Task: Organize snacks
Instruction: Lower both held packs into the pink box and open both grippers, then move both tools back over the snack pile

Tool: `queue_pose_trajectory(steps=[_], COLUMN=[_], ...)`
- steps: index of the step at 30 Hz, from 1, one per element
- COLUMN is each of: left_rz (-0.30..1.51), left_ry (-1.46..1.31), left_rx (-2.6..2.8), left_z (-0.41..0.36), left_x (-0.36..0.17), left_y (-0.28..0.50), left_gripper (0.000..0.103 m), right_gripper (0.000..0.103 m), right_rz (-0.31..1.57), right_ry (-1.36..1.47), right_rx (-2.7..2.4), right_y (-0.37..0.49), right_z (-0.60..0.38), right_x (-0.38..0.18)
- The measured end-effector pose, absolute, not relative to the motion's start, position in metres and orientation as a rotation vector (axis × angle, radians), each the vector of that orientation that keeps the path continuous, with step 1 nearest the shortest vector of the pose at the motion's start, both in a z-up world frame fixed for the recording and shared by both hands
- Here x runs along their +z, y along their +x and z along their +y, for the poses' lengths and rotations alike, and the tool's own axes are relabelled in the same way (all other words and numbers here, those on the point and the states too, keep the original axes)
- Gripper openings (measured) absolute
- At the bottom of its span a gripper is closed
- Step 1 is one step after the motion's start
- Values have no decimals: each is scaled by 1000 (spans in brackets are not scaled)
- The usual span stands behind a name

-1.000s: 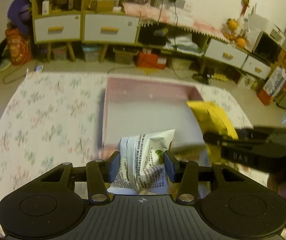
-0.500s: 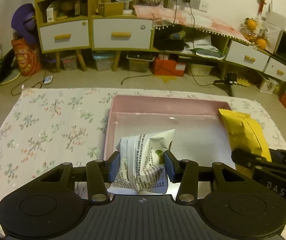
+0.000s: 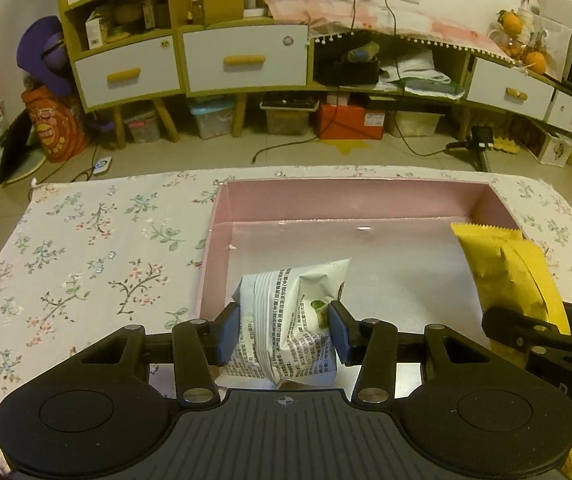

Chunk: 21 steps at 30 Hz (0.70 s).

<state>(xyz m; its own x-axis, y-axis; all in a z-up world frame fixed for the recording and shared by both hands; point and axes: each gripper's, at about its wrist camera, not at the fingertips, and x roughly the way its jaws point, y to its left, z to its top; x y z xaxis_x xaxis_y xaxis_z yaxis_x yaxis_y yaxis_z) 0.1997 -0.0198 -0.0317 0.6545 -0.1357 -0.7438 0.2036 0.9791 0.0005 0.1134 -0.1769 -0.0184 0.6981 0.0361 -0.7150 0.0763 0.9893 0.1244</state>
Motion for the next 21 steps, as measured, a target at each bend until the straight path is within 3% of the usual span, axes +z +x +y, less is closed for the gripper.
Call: queue_pose_trajectory(steps=[3,5,7,10,21], left_rz=[838,828,818,818,848], left_ry=[78,73,77,96,77], left_rx=[-212,-218,-221,-227,-248], left_z=[-18,-17,-17,-18,-5], left_x=[-32,-30,-27,-24,-11], left_y=[200,199,196,192,173], left_gripper=[50,64,72,74,83], right_gripper=[44,50,54,63,79], right_rz=[802,805,805,812,797], right_ry=[165,184,188,178,144], right_rx=[-19,-14,-14,-9,-1], right_y=[112,112,112,111,93], right_z=[-179,-181,-182,-182,-189], right_x=[-15,-13,-11,-9,14])
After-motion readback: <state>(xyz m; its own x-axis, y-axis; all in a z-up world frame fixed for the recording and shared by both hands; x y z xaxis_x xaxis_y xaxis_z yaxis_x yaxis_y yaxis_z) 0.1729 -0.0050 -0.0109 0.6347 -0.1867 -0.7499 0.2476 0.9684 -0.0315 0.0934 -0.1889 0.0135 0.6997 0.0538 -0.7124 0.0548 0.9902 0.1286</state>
